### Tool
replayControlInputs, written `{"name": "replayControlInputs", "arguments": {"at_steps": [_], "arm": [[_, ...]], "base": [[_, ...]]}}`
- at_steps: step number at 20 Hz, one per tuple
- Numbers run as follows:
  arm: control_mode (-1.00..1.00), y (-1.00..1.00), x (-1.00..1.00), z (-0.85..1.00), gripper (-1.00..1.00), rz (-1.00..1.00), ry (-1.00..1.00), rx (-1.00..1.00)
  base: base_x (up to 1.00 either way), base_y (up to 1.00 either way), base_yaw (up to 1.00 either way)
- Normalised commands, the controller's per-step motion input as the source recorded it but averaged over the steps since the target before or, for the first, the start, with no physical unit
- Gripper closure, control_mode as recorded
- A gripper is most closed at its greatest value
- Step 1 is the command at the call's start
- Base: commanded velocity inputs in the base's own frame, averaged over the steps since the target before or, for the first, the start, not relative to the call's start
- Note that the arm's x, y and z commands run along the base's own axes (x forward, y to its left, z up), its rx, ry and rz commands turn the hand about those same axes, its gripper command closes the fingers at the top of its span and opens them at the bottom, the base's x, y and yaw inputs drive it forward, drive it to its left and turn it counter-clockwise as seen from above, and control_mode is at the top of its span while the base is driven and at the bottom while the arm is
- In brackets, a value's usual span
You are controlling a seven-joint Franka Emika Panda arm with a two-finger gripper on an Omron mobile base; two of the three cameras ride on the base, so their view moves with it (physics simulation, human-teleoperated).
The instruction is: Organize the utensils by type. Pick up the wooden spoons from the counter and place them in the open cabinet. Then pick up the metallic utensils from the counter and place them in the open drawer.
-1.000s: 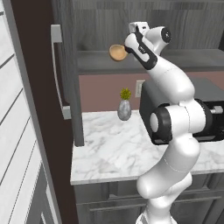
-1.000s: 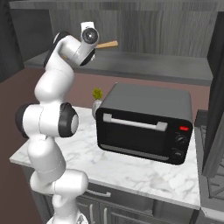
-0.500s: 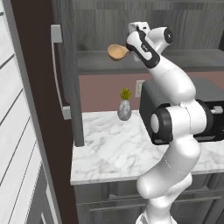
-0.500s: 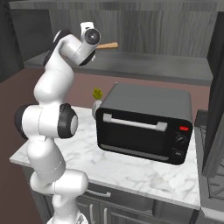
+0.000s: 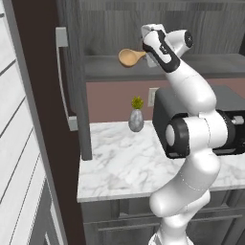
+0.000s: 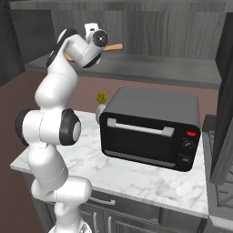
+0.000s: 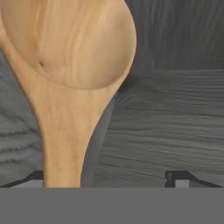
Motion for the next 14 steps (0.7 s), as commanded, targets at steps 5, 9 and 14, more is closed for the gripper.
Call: {"name": "replayControlInputs", "arguments": {"at_steps": [5,9,14], "arm": [[-1.0,-0.14,-0.15,-0.17,-1.0,0.01,0.0,-0.05],[-1.0,-0.21,-0.19,-0.17,-1.0,0.01,0.01,-0.11],[-1.0,-0.23,-0.05,-0.12,-1.0,0.01,0.05,-0.12]], "base": [[0.0,0.0,0.0],[0.0,0.0,0.0],[0.0,0.0,0.0]]}}
